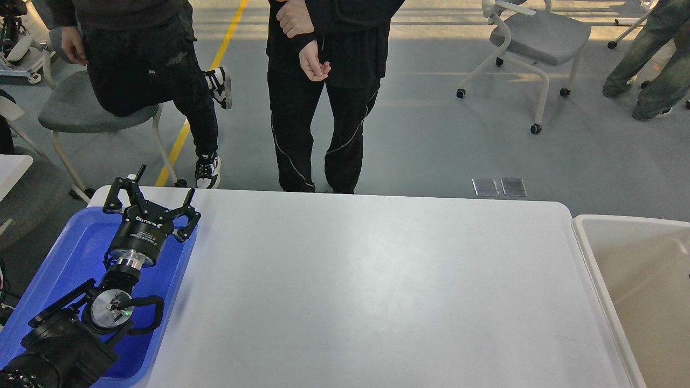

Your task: Tidy desktop

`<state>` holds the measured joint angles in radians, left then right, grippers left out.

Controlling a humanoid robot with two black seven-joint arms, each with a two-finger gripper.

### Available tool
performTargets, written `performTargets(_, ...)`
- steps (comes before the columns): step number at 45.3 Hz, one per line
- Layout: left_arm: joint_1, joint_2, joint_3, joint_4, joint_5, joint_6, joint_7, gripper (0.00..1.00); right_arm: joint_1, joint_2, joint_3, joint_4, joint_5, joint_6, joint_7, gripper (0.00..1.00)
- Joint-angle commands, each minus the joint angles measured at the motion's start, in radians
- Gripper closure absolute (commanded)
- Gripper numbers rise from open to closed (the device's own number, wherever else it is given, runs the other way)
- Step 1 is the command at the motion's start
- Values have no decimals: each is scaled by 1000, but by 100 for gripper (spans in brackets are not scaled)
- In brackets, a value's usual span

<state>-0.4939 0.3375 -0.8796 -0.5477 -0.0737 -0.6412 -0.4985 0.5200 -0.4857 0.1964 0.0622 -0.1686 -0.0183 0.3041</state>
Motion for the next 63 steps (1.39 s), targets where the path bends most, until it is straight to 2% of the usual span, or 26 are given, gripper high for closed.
performTargets(1,0,0,-2,0,-1,2,0,0,8,-11,44,34,1,17,6,0)
performTargets(10,0,0,-2,2,-1,2,0,0,2,-99,259,168,-2,21,6,0)
performTargets(18,0,0,-2,0,-1,2,0,0,-43,-152,468,359,0,37,15,0)
performTargets(25,0,0,-2,0,-1,2,0,0,-136,-154,679,502,-3,80,102,0)
performTargets(34,0,0,-1,0,-1,2,0,0,-178,-143,764,583,-17,127,222,0)
performTargets(40,0,0,-1,0,-1,0,0,0,-212,-130,842,672,-16,187,190,0)
performTargets(46,0,0,-1,2,-1,0,0,0,-304,-59,1050,853,-22,198,80,0)
performTargets(48,0,0,-1,0,-1,0,0,0,-316,-22,1101,889,-43,198,57,0)
performTargets(56,0,0,-1,0,-1,0,0,0,-318,116,1215,935,-193,198,53,0)
performTargets(63,0,0,-1,0,-1,0,0,0,-296,186,1210,939,-215,190,52,0)
